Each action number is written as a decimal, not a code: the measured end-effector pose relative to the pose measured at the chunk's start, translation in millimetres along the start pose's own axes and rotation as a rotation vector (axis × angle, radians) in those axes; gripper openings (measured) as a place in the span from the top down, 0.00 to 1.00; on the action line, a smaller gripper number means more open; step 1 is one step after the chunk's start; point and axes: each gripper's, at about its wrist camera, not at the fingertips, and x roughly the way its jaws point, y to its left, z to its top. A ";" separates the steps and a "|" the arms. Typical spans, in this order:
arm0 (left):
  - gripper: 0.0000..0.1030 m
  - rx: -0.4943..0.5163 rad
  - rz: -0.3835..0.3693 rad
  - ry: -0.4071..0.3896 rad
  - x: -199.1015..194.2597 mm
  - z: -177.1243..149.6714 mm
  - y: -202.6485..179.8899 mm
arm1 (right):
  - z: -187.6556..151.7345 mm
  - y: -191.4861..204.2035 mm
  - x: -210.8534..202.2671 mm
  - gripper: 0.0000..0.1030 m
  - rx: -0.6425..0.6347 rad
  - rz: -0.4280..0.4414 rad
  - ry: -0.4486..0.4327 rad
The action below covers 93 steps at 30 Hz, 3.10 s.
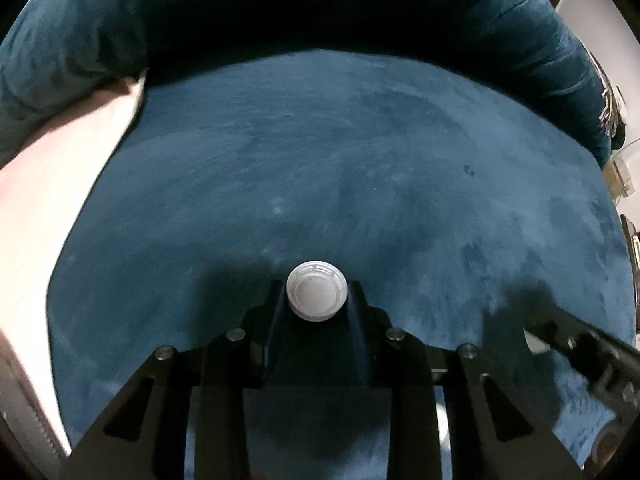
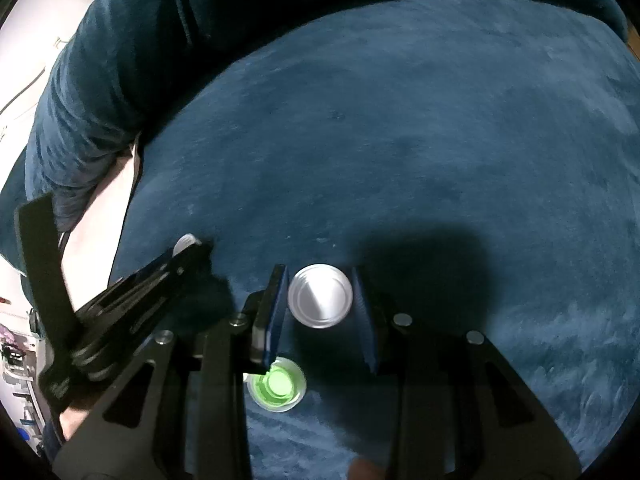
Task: Organize objects
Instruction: 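Carry both white caps over the basket, then open both tools over the basket to drop the white caps, then move both tools back over the remaining white and green caps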
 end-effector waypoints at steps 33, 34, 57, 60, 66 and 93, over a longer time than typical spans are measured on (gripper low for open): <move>0.70 -0.575 0.187 -0.264 -250.4 -155.3 309.8 | -133.1 321.7 -41.9 0.67 -0.749 0.355 0.106; 0.70 -0.595 0.190 -0.267 -253.0 -160.9 319.3 | -138.4 331.9 -40.0 0.67 -0.765 0.357 0.113; 0.06 -0.710 0.200 -0.274 -263.2 -194.4 365.6 | -171.2 403.0 -27.9 0.08 -0.722 0.511 0.206; 0.05 -0.685 0.231 -0.269 -265.6 -191.2 361.0 | -165.9 396.2 -29.7 0.05 -0.717 0.470 0.181; 0.01 -0.657 0.243 -0.253 -266.0 -185.4 350.2 | -161.2 377.1 -26.6 0.00 -0.748 0.373 0.145; 0.01 -0.405 0.196 -0.171 -221.5 -134.7 224.4 | -109.2 249.3 -33.4 0.00 -0.559 0.261 0.110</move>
